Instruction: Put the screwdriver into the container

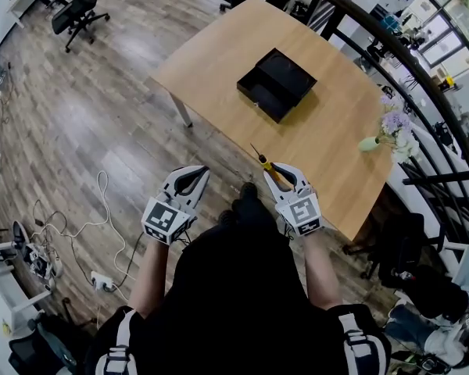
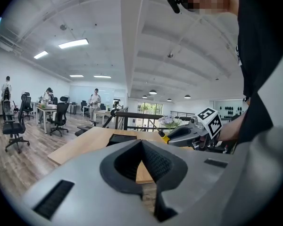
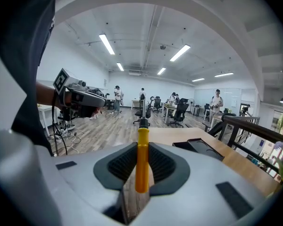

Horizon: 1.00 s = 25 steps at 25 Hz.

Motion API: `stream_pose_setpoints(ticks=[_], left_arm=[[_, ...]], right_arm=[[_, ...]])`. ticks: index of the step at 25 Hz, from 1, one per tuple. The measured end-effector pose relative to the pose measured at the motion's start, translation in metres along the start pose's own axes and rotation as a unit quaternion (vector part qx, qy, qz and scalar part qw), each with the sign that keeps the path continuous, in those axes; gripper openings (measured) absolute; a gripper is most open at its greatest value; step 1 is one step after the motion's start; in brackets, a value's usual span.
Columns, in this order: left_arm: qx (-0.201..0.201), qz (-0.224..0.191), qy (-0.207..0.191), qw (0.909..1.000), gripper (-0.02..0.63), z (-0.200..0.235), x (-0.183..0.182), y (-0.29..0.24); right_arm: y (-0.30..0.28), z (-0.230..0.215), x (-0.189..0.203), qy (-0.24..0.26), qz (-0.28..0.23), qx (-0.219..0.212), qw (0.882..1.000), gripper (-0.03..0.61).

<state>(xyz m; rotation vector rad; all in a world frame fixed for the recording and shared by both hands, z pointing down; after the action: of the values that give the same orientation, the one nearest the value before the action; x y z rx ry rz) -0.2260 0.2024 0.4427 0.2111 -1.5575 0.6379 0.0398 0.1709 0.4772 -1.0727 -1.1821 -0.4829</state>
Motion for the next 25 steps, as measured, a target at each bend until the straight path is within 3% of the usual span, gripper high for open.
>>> stream_pose_setpoints(ticks=[12, 25], left_arm=[[-0.003, 0.007, -0.013, 0.9999, 0.021, 0.005, -0.021, -0.042], [-0.021, 0.006, -0.03, 0.9993, 0.021, 0.003, -0.066, -0.12]], right_arm=[[-0.02, -0.048, -0.009, 0.002, -0.011, -0.02, 1.0, 0.086], [-0.024, -0.144, -0.025, 0.012, -0.029, -0.038, 0.999, 0.086]])
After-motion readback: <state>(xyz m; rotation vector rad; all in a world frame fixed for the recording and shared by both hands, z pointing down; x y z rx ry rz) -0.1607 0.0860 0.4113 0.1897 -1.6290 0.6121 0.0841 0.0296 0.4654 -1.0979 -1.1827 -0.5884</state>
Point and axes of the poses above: the fingertips, and each gripper's own axes: y backward along the fingers, z to its left, x out of its underside, the point moved 9 cm from there along y, backward along the fingers, and after that the axes turned 11 degrees about -x, right-handed, at the moved point
